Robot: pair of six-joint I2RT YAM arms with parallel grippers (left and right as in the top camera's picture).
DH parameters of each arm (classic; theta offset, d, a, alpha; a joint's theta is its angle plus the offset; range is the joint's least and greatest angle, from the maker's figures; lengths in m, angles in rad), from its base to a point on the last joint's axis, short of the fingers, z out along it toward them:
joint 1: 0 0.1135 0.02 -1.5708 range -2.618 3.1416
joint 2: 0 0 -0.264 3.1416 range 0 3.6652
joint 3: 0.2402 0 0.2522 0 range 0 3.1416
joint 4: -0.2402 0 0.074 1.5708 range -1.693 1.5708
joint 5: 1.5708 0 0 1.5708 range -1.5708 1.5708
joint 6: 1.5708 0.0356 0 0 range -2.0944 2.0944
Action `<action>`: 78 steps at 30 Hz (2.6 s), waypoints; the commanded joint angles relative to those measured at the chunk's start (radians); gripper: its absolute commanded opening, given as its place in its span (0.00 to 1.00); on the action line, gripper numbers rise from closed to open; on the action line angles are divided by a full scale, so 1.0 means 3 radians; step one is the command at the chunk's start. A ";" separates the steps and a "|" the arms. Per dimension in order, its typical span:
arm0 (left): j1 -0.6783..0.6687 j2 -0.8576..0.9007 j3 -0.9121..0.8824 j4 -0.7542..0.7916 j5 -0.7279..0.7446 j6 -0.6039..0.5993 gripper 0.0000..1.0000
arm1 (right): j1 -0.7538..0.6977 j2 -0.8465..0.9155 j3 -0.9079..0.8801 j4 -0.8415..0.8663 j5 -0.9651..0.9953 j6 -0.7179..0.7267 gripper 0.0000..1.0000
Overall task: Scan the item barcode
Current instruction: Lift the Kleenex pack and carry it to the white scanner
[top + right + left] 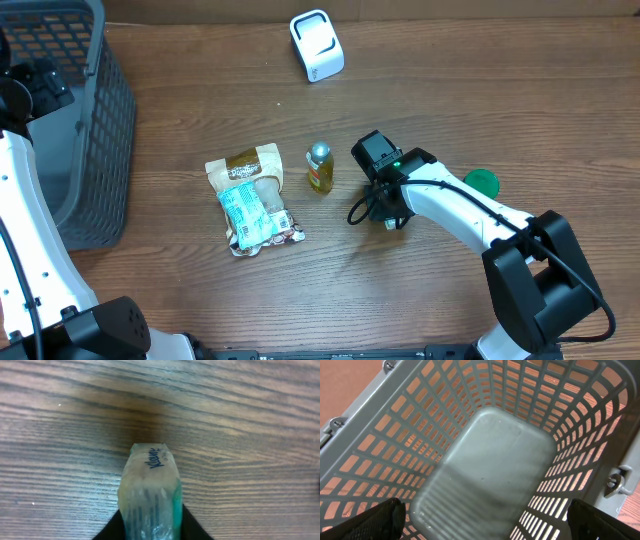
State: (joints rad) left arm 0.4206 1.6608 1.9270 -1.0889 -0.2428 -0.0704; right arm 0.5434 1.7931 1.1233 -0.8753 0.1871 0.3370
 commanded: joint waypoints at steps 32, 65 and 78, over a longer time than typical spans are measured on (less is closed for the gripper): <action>-0.0006 -0.0001 0.0047 0.0001 0.0024 0.0062 1.00 | 0.0004 0.0025 0.3655 -0.1106 0.0245 -0.0821 0.04; -0.0008 -0.0001 0.0047 0.0001 0.0024 0.0062 0.99 | -0.0006 0.1314 0.3634 0.0763 0.0284 -0.1342 0.04; -0.0008 -0.0001 0.0048 0.0001 0.0025 0.0062 1.00 | -0.0074 0.1553 0.3628 0.1205 0.0284 -0.1506 0.04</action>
State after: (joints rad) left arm 0.4206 1.6608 1.9270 -1.0889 -0.2432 -0.0704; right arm 0.5388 2.2337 2.2066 -0.5411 0.2661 -0.0902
